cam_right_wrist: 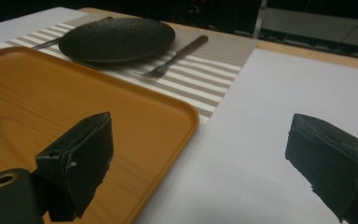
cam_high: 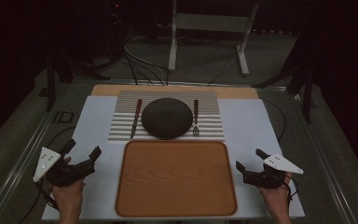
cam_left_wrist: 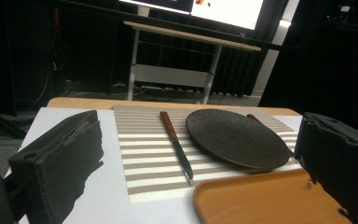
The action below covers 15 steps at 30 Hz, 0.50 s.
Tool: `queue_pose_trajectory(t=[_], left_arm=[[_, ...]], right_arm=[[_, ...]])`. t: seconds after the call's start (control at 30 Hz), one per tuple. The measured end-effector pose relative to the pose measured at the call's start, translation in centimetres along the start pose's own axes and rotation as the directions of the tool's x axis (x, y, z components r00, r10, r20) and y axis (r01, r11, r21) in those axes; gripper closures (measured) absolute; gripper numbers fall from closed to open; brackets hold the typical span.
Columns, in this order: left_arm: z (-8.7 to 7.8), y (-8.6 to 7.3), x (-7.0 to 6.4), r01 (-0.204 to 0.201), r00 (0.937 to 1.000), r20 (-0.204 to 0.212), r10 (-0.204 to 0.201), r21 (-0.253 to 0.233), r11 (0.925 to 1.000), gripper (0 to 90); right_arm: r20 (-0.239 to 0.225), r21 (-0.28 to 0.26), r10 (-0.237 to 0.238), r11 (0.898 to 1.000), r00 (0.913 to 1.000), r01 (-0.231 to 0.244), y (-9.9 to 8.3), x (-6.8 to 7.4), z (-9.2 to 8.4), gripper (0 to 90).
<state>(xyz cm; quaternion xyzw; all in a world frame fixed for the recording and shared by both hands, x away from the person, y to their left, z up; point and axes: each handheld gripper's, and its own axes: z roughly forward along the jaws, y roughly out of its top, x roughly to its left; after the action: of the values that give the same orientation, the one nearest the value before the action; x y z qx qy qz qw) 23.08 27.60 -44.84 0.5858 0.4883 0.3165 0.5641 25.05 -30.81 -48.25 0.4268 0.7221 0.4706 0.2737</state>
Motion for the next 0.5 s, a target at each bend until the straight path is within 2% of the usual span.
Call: queue_pose_trajectory(t=[0.07,0.13,0.2,0.23,0.27,0.3,0.5], left_arm=[[0.0,0.1,0.0,-0.013,0.9999,-0.007,0.013,0.010,0.9999,1.3],[0.1,0.0,0.0,0.001,0.9999,-0.010,-0.001,0.021,0.9998,1.4],[0.1,0.0,0.0,-0.003,0.9999,-0.013,0.004,0.028,0.9996,1.3],[0.3,0.0,-0.3,-0.040,0.9991,-0.015,0.041,0.057,0.9976,0.2],[0.3,0.0,-0.3,-0.040,0.9991,-0.015,0.041,0.057,0.9976,0.2],[0.5,0.1,-0.6,-0.069,0.9974,-0.016,0.071,0.072,0.9950,0.2],[1.2,-0.1,-1.2,-0.112,0.9935,-0.004,0.113,0.098,0.9888,0.2]], right_arm=[[-0.005,-0.009,-0.001,1.000,1.0000,0.001,0.1,0.0,-0.1,7.5],[-0.005,-0.010,0.001,1.000,1.0000,-0.001,0.1,0.0,-0.2,7.5],[-0.006,-0.013,0.004,1.000,1.0000,-0.004,0.1,0.0,-0.2,7.5],[-0.006,-0.017,0.005,1.000,1.0000,-0.005,0.1,-0.1,-0.2,7.5],[-0.006,-0.017,0.005,1.000,1.0000,-0.005,0.1,-0.1,-0.2,7.5],[-0.008,-0.018,0.004,1.000,1.0000,-0.004,0.1,-0.1,-0.2,7.5],[-0.012,-0.013,-0.005,1.000,0.9999,0.005,0.2,0.1,-0.1,7.5]])
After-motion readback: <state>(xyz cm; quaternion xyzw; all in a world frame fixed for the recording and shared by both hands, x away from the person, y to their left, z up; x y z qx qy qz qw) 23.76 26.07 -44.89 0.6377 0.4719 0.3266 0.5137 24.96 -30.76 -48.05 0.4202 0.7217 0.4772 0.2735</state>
